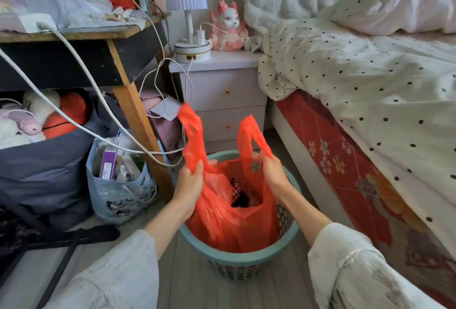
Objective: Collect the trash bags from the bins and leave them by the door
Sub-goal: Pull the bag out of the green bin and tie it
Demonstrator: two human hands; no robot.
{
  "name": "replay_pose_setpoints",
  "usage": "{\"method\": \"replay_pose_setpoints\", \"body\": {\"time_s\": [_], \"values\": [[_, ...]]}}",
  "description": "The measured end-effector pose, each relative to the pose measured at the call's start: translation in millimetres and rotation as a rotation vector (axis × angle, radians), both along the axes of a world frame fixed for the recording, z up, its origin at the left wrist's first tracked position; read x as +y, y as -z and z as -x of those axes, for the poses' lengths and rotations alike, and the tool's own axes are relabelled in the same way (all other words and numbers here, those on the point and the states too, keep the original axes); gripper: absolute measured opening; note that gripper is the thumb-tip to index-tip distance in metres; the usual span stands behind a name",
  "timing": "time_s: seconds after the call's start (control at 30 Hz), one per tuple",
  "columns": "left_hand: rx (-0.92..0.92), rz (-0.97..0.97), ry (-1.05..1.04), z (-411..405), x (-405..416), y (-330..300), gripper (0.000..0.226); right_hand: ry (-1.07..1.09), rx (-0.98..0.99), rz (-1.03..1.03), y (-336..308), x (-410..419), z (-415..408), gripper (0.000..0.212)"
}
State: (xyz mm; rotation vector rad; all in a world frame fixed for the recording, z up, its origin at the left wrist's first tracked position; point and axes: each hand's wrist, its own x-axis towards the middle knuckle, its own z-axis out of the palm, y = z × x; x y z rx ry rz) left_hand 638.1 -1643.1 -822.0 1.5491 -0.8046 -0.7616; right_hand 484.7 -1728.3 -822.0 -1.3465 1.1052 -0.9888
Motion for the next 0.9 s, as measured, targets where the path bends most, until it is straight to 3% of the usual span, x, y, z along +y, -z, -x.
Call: {"method": "replay_pose_setpoints", "body": {"time_s": [0.07,0.13,0.2,0.37,0.43,0.5,0.57,0.63,0.7,0.8,0.9], "values": [[0.213,0.065,-0.074,-3.9,-7.5,-9.8,0.032,0.046,-0.105,-0.086,-1.5,-0.9,2.5,0.044],[0.266,0.065,-0.117,-4.0,-9.4,-16.7,0.029,0.077,-0.23,-0.164,-2.4,-1.5,7.5,0.055],[0.296,0.078,-0.17,-1.6,-9.5,-17.9,0.031,0.115,-0.299,-0.233,-2.9,-3.7,10.2,0.052],[0.345,0.107,-0.151,-3.9,-10.7,-14.2,0.032,0.037,-0.22,-0.243,3.3,-2.0,6.3,0.048],[0.385,0.137,-0.087,-7.0,-7.8,-14.2,0.024,-0.001,-0.139,-0.155,5.3,0.9,6.9,0.032],[0.281,0.105,-0.034,-8.5,-1.8,-11.0,0.019,-0.053,-0.026,0.003,8.9,4.1,8.3,0.014],[0.211,0.047,0.022,-8.7,5.9,-2.6,0.043,-0.093,0.232,0.154,19.5,3.7,11.3,0.014],[0.172,-0.023,0.079,-1.3,14.7,1.5,0.041,-0.113,0.554,0.259,31.9,2.9,10.8,0.006],[0.106,-0.081,0.09,7.2,18.6,7.2,0.029,-0.128,0.636,0.266,38.0,6.6,9.7,0.02],[-0.023,-0.138,-0.041,8.4,13.3,14.7,0.033,-0.061,0.438,0.12,31.6,11.4,8.8,0.034],[0.126,-0.111,-0.111,7.6,3.1,5.5,0.053,0.078,0.048,-0.148,21.9,11.8,5.0,0.039]]}}
